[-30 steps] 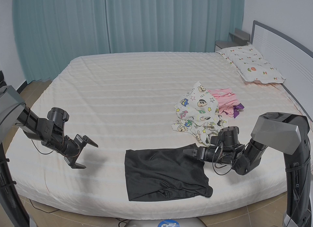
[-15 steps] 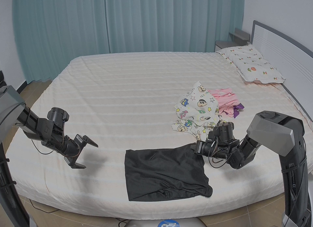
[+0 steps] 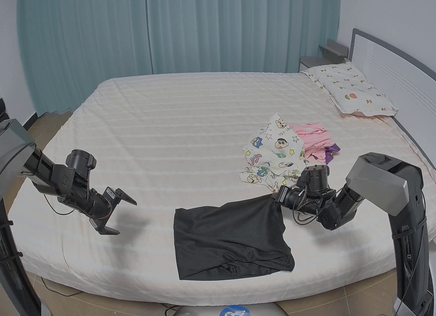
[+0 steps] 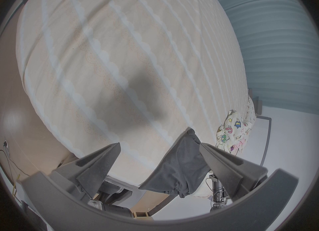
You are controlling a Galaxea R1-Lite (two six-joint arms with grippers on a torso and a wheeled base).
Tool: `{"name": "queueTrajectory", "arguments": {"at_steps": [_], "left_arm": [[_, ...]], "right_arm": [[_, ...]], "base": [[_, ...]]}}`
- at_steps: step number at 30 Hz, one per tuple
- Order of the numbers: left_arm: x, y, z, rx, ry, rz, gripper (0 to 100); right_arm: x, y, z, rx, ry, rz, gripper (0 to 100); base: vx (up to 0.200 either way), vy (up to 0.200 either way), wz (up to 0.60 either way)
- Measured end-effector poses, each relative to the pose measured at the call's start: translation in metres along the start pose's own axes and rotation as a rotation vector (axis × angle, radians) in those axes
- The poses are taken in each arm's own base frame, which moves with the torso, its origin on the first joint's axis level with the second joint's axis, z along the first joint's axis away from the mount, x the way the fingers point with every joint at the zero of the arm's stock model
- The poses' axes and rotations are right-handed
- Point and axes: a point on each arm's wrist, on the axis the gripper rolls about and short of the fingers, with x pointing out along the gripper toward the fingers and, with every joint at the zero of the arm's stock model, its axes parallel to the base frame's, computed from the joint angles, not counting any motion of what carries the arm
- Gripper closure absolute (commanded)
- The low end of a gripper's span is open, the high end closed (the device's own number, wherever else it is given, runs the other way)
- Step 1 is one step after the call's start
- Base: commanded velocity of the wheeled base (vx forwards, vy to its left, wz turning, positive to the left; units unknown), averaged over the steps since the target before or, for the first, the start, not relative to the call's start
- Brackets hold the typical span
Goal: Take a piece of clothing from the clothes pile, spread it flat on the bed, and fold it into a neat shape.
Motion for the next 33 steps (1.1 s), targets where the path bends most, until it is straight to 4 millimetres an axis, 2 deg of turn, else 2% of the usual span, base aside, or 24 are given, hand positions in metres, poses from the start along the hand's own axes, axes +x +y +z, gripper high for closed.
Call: {"name": "queueTrajectory", "arguments": {"at_steps": [2,3,8,12,19,24,27,30,33], "left_arm": [[0.0,0.0,0.0,0.0,-0.001,0.0,0],[0.0,0.0,0.0,0.001,0.0,0.0,0],[0.0,0.0,0.0,0.0,0.0,0.0,0],[0.0,0.0,0.0,0.0,0.0,0.0,0],[0.0,0.0,0.0,0.0,0.0,-0.001,0],[0.0,0.0,0.0,0.0,0.0,-0.002,0],[0.0,0.0,0.0,0.0,0.001,-0.002,0],[0.0,0.0,0.0,0.0,0.001,-0.003,0],[0.0,0.0,0.0,0.0,0.003,-0.004,0]], "right_arm": [[0.002,-0.001,0.0,0.001,-0.003,0.0,100],[0.003,-0.001,-0.001,0.001,-0.002,0.0,0],[0.006,-0.004,-0.003,0.005,0.0,-0.005,0],[0.0,-0.005,-0.004,0.01,0.01,-0.014,0],[-0.038,-0.009,-0.011,0.005,0.101,-0.013,0],[-0.081,-0.011,-0.033,-0.033,0.222,0.019,0],[-0.097,-0.007,-0.044,-0.063,0.259,0.045,0],[-0.109,-0.001,-0.054,-0.093,0.283,0.08,0],[-0.112,0.004,-0.062,-0.112,0.304,0.1,0]], "base": [[0.0,0.0,0.0],[0.0,0.0,0.0],[0.0,0.0,0.0],[0.0,0.0,0.0],[0.0,0.0,0.0],[0.0,0.0,0.0],[0.0,0.0,0.0],[0.0,0.0,0.0],[0.0,0.0,0.0]]}}
